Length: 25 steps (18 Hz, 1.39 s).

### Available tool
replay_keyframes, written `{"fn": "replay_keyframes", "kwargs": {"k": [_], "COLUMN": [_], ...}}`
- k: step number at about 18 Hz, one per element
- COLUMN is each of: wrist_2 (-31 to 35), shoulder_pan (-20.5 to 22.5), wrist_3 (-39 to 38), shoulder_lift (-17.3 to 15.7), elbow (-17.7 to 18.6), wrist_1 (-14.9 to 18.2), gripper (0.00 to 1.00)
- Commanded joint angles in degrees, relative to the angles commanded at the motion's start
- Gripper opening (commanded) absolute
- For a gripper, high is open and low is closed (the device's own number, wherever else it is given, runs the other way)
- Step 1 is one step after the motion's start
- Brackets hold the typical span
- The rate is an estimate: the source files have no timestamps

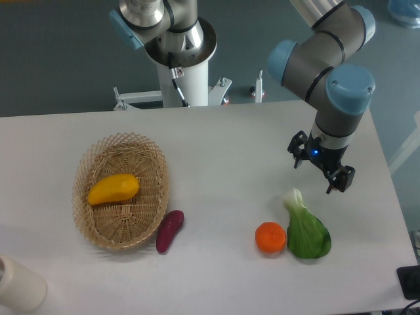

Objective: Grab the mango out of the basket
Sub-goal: 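Move the open gripper over the yellow mango in the wicker basket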

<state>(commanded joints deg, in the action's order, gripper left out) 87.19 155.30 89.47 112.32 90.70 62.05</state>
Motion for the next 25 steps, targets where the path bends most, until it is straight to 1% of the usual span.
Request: {"fn": "replay_keyframes", "kwargs": {"k": [7, 9, 10, 13, 17, 22, 23, 25], "wrist_2": [0.1, 0.1, 0.0, 0.1, 0.2, -0.3, -1.1, -4.7], "shoulder_pan": [-0.4, -1.5, -2.2, -5.4, -10.1, -16.8, -18.0, -20.3], "wrist_3": [0.0, -1.1, -2.4, -8.3, -13.6, -24.7, -26.3, -26.9], "shoulder_lift": [-0.4, -0.6, -0.7, -1.2, -1.9, -1.8, -1.7, -1.8], "elbow": [0.6, 0.9, 1.6, 1.8, 1.6, 1.3, 1.6, 1.8], "wrist_1": [-0.1, 0.2, 0.1, 0.2, 0.5, 0.2, 0.1, 0.2], "gripper": [1.0, 1.0, 1.0, 1.0, 1.0, 1.0, 1.0, 1.0]}}
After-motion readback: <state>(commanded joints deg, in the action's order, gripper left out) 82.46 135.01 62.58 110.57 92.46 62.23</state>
